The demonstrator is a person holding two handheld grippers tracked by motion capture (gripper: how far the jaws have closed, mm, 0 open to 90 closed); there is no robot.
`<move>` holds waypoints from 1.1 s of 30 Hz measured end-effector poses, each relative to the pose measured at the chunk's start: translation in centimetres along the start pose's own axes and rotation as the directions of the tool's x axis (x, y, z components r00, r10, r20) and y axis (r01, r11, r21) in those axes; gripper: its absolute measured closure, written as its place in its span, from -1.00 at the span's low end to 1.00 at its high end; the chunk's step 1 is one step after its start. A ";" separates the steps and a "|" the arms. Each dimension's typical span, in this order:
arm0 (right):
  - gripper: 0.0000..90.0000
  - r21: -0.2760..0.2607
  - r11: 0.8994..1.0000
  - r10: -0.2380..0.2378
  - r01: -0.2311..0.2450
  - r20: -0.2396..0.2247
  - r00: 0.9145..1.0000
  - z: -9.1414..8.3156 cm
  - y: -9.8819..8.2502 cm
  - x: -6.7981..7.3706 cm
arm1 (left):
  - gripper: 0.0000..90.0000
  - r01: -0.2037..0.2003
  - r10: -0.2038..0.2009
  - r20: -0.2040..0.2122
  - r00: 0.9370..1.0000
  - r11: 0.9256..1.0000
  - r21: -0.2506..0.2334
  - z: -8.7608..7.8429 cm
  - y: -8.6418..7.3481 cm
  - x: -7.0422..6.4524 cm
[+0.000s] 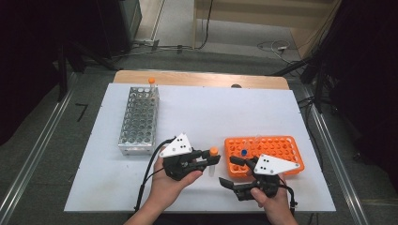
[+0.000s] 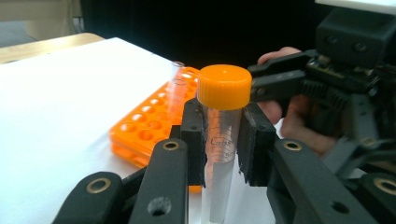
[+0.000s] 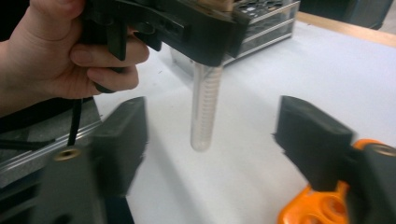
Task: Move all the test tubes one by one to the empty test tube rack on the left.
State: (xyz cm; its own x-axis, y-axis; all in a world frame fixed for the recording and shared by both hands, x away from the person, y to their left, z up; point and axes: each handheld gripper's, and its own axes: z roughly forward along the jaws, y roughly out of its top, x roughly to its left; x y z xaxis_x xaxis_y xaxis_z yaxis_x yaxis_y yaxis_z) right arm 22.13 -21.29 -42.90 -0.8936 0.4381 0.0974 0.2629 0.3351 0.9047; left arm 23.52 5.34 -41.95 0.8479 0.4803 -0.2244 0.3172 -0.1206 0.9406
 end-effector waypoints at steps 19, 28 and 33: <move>-1.00 -0.048 0.997 0.060 -0.057 0.075 0.995 -4.8 0.1 -4.0 | 0.66 0.023 -0.030 -0.125 0.992 0.998 -0.053 -3.0 1.2 3.6; -1.00 -0.073 0.993 0.104 -0.095 0.140 0.985 -6.9 -0.8 -6.3 | 0.66 0.026 -0.043 -0.192 0.981 0.996 -0.088 -4.4 1.9 5.8; -1.00 -0.072 0.992 0.115 -0.104 0.176 0.978 -7.7 -1.3 -7.2 | 0.66 0.033 -0.051 -0.227 0.973 0.996 -0.081 -4.7 2.0 7.2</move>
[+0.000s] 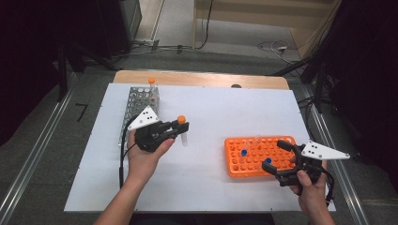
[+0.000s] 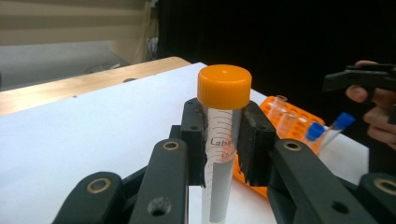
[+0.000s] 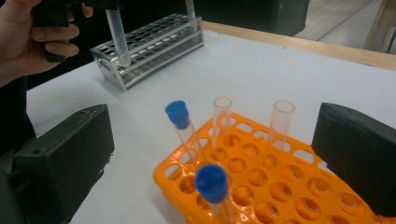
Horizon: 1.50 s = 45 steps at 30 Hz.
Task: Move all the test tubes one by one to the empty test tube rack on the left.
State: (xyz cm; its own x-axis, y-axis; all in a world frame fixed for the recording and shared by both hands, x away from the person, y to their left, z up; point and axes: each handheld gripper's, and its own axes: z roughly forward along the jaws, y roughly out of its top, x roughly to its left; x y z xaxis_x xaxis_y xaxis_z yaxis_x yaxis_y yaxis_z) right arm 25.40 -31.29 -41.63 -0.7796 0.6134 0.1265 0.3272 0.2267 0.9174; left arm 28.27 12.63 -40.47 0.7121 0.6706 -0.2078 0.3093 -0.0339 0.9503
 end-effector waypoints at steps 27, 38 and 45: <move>-1.00 -0.020 0.991 0.131 -0.130 0.124 0.984 -2.2 -2.4 -5.2 | 0.66 0.006 -0.017 -0.234 0.972 0.999 -0.048 -0.2 3.6 8.1; -1.00 -0.015 0.988 0.156 -0.155 0.150 0.976 -2.3 -3.1 -6.1 | 0.66 0.057 -0.083 -0.312 0.947 0.994 -0.091 0.4 4.9 11.9; -1.00 -0.008 0.985 0.171 -0.172 0.167 0.971 -2.2 -3.5 -6.6 | 0.66 0.063 -0.101 -0.400 0.911 0.992 -0.107 1.1 4.9 14.4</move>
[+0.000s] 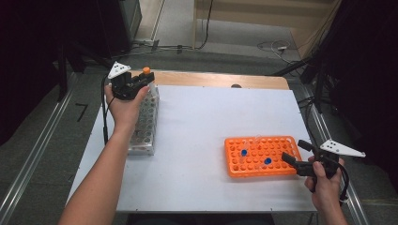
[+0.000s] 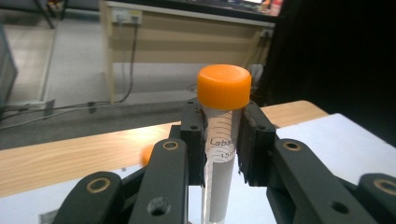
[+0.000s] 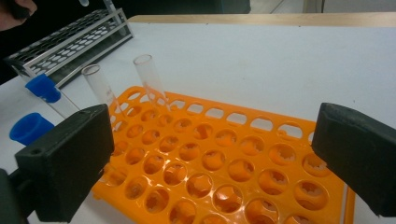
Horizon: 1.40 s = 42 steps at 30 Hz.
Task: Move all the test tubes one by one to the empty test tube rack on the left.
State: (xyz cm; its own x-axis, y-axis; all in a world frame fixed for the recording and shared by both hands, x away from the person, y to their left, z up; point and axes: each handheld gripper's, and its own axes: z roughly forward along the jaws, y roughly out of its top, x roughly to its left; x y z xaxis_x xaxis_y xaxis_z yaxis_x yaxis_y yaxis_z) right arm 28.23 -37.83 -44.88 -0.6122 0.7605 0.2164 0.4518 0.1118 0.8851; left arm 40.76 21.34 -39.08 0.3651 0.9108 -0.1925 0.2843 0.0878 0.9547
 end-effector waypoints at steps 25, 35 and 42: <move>-1.00 -0.005 1.000 0.031 -0.031 0.001 1.000 0.0 -0.5 -0.4 | 0.66 -0.035 0.043 -0.129 0.991 0.997 0.062 3.5 -2.2 1.1; -1.00 0.000 1.000 0.025 -0.025 0.002 1.000 0.1 -0.6 -0.3 | 0.48 -0.058 0.078 -0.142 0.987 0.988 0.145 3.6 -2.7 0.2; -1.00 0.004 1.000 0.016 -0.016 -0.004 1.000 0.2 -0.5 0.0 | 0.17 -0.007 0.027 -0.129 0.991 0.987 0.158 2.7 -2.8 0.4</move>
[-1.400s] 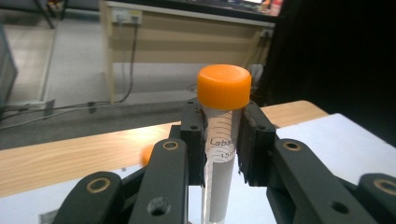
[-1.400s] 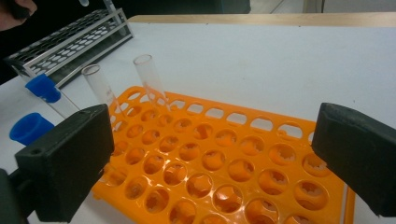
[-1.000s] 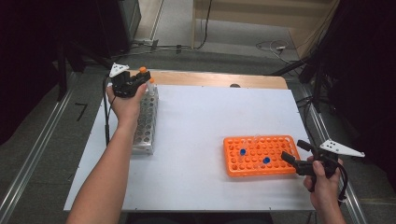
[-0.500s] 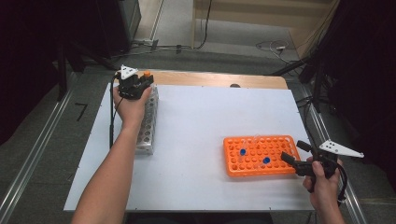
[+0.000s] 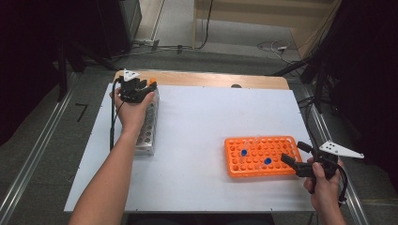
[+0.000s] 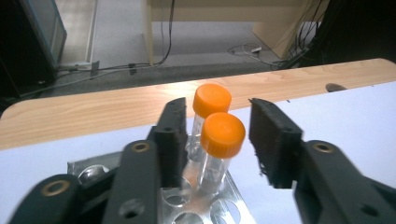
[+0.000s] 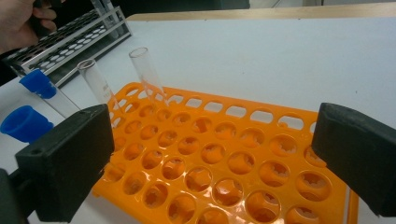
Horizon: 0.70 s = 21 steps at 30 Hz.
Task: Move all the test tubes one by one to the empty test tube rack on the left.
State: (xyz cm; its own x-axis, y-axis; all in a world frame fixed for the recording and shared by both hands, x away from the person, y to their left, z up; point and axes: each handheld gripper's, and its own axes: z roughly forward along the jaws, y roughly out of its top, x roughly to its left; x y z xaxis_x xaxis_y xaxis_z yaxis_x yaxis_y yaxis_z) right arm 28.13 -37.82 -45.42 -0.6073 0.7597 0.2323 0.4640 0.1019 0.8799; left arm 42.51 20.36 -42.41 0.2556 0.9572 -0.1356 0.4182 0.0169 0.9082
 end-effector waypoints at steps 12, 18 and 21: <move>-1.00 0.014 0.999 -0.036 0.036 -0.026 0.999 0.5 0.2 0.9 | -0.84 -0.016 0.016 0.114 0.993 1.000 -0.003 -3.4 -0.3 -1.7; -1.00 0.010 0.999 -0.049 0.050 -0.046 0.998 0.3 0.4 1.7 | -0.98 -0.039 0.038 0.180 0.983 0.999 0.007 -4.8 -1.1 -3.3; -1.00 0.006 0.998 -0.059 0.059 -0.056 0.997 0.2 0.5 2.0 | -0.98 -0.032 0.032 0.214 0.976 0.999 -0.005 -5.6 -1.5 -4.1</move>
State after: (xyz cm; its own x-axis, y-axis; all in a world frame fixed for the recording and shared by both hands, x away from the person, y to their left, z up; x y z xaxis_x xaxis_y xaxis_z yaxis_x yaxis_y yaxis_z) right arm 27.30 -36.10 -44.60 -0.6686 0.7153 0.2031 0.4314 0.1506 0.8895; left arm 35.97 18.00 -41.03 0.4493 0.8734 -0.1879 0.4059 -0.0122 0.9138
